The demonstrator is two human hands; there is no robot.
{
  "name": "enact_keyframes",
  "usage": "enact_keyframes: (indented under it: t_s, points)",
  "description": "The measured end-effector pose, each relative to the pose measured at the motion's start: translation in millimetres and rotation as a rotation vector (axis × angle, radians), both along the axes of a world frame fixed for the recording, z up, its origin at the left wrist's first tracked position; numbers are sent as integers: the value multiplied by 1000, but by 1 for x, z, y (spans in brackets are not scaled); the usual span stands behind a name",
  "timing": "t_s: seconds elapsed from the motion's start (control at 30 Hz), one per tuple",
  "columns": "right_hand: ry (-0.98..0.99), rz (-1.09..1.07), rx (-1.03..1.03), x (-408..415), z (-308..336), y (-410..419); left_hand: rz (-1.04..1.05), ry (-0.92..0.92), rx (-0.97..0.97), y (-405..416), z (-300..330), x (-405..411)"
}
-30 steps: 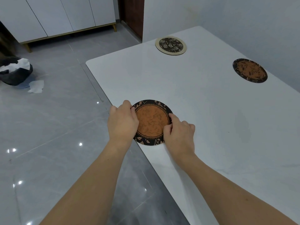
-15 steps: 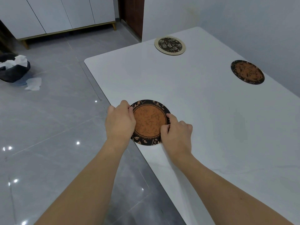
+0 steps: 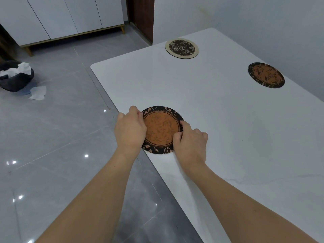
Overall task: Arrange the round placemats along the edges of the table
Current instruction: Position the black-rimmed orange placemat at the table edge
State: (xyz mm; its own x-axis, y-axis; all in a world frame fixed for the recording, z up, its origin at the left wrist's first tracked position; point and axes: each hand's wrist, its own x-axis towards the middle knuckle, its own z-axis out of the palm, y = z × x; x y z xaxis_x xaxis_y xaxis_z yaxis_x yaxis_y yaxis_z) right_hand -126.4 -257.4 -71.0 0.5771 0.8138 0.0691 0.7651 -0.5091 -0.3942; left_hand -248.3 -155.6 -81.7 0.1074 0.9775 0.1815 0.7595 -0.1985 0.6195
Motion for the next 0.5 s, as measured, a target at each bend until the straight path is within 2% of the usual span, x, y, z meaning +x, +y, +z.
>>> enact_keyframes:
  t_s: [0.3,0.5]
  points:
    - [-38,-55,1,2,-2,0,24,-79,-5,-3,-2,-1]
    - [-61,-115,33,6,-10,1,5,-56,21,2,-8,-2]
